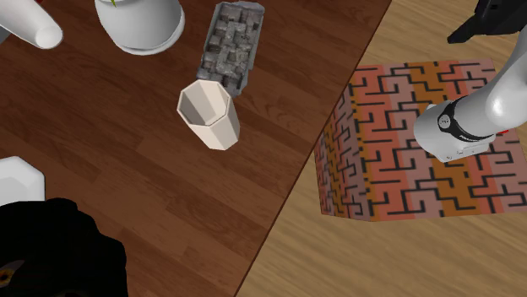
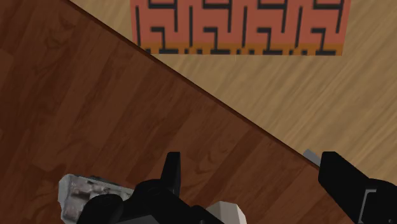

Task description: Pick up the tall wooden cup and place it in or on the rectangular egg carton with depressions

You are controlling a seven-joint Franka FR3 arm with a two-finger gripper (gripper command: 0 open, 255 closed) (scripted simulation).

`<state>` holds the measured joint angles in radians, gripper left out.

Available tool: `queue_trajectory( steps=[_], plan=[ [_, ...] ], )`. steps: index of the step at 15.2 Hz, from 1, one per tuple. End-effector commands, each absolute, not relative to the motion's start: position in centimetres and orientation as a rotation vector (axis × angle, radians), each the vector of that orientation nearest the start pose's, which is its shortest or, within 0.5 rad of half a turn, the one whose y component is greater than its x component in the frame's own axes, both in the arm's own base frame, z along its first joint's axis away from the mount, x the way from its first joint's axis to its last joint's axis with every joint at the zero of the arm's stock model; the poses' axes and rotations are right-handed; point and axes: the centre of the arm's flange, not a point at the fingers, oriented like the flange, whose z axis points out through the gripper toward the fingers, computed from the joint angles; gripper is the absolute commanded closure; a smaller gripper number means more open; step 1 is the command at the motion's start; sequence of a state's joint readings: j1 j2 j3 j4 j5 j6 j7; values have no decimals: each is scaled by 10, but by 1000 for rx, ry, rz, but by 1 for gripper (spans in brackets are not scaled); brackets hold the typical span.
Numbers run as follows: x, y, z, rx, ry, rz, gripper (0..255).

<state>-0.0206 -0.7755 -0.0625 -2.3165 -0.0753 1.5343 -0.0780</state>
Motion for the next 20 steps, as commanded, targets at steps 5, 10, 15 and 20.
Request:
queue_trajectory(
  steps=[5,10,15,20],
  plan=[
    [351,-31,579,-3167,-9,16,0],
    [410,-20,551,-3160,1,17,0],
    [468,-9,523,-3152,10,18,0],
    [527,2,495,-3145,19,18,0]
  ],
)
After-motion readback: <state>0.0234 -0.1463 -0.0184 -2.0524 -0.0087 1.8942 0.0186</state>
